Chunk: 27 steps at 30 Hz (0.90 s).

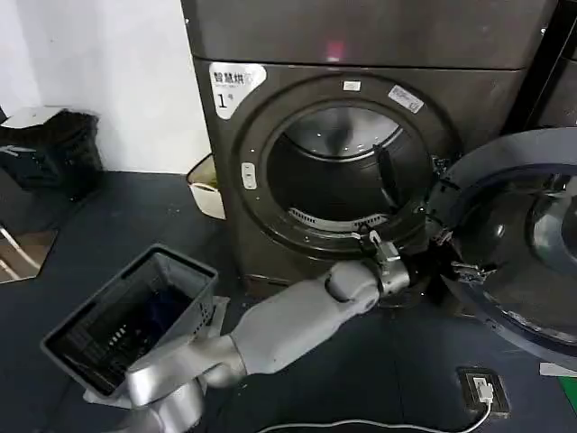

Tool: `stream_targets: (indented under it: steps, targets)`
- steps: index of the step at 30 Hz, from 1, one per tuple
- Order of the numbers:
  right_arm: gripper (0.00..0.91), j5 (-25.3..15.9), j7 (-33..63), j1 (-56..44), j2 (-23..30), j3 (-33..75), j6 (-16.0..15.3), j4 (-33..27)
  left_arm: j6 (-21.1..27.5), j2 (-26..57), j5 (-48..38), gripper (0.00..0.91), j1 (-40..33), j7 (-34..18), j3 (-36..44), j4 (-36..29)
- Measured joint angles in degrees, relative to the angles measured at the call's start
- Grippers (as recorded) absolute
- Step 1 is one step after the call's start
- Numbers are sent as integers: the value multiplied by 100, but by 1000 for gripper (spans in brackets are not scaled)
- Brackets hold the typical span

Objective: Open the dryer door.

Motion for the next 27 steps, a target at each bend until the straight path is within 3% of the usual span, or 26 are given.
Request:
stream_targets:
  steps: [8, 11, 23, 27]
  targets:
    - [907, 7, 25, 41, -67, 9, -50, 74, -340, 0, -211, 907, 80, 32, 100, -551]
    - [907, 17, 62, 35, -93, 28, -228, 110, -531, 72, -608, 907, 106, 70, 214, -931]
    - [907, -183, 60, 126, -61, -54, -42, 176, -631, 2236, -681, 907, 284, -745, 421, -2615]
    - [907, -571, 89, 162, -82, 41, -7, 284, -394, 2998, -515, 907, 378, -1005, 299, -3232]
